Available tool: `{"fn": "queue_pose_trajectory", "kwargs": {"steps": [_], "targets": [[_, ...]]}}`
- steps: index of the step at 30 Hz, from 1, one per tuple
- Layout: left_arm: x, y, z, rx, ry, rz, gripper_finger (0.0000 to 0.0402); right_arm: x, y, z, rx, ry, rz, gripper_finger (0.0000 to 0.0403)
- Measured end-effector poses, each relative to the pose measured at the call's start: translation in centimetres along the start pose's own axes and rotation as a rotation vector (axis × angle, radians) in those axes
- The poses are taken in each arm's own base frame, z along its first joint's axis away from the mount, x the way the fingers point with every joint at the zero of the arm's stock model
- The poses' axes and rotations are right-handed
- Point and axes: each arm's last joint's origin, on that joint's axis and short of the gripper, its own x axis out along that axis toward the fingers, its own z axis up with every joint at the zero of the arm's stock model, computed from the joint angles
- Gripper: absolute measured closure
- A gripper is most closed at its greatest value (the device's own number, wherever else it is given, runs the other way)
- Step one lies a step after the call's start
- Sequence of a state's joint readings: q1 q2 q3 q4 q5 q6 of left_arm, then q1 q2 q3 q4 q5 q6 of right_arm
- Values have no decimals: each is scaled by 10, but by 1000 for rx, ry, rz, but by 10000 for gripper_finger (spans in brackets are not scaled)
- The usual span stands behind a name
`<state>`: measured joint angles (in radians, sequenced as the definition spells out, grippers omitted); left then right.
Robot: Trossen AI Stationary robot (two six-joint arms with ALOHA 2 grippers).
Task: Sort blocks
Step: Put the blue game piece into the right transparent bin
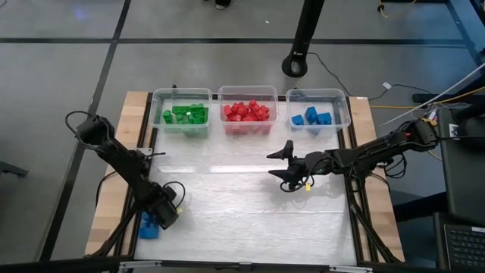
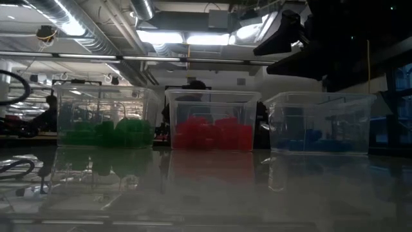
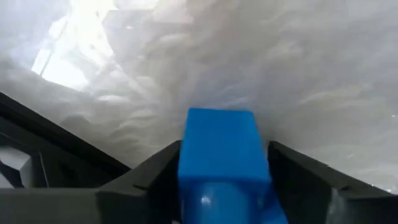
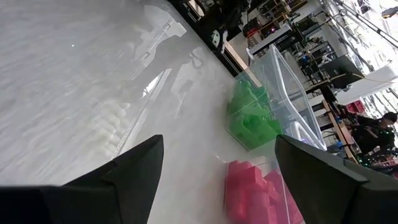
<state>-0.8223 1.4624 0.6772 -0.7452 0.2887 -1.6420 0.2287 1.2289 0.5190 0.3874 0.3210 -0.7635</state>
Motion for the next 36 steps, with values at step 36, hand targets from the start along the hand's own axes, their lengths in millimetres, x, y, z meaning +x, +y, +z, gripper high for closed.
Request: {"fn": "queue_pose_trajectory", "kwargs": {"steps": [36], "targets": [[-160, -67, 89, 620, -985, -268, 273, -2, -19, 21, 210, -106, -17, 95]]}}
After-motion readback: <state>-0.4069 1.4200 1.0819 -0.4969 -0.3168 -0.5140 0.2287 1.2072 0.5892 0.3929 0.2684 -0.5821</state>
